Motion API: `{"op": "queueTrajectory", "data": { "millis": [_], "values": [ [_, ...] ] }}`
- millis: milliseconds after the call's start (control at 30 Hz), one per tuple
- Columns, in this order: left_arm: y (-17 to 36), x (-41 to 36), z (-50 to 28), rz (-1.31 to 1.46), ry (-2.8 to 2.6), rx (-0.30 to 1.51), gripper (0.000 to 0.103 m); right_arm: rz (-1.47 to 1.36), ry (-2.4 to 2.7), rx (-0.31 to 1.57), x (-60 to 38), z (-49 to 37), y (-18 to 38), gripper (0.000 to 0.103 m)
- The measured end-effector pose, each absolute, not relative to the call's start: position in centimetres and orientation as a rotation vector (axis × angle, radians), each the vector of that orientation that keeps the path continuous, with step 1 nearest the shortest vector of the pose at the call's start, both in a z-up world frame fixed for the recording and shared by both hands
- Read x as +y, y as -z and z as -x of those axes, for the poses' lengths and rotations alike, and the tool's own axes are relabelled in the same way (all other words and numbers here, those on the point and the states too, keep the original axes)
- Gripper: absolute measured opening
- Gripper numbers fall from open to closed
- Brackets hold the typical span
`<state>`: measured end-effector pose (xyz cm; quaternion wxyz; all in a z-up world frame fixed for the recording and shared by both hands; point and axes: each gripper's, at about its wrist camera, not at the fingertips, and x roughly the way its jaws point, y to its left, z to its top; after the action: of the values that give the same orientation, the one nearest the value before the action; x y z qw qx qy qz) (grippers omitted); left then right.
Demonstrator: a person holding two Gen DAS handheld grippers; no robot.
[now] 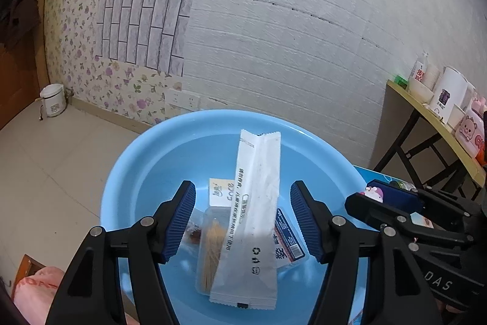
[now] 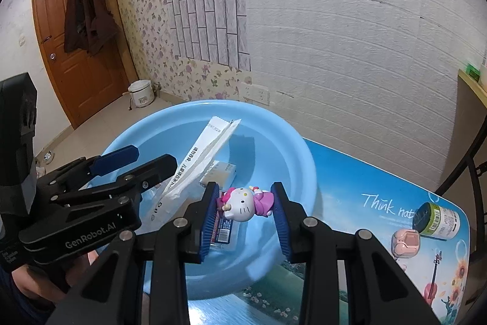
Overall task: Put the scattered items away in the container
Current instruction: 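Lower the packet and figurine into the basin and open both grippers, then withdraw both grippers from the basin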
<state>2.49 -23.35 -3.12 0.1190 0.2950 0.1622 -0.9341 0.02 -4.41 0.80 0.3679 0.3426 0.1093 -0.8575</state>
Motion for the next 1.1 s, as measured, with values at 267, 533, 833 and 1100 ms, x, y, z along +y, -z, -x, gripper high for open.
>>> {"op": "queueTrajectory", "data": {
  "millis": [267,533,833,1100],
  "values": [
    [3.1,-24.7,-2.9,-0.848,2.712,0.506,0.064,-0.882,2.171,0.298,-5.8,-0.1,-0.2,0.036],
    [3.1,-26.0,-3.5,-0.829,2.683,0.537,0.064,-0.868,2.183,0.265,-5.5,-0.2,-0.4,0.056],
    [2.3,-25.0,-3.4,-0.823,2.706,0.514,0.064,-0.877,2.237,0.202,-2.6,0.3,-0.7,0.062],
    [1.4,-21.8,-3.3,-0.84,2.747,0.459,0.064,-0.9,2.284,0.113,1.1,0.6,-0.7,0.062]
  ]
}}
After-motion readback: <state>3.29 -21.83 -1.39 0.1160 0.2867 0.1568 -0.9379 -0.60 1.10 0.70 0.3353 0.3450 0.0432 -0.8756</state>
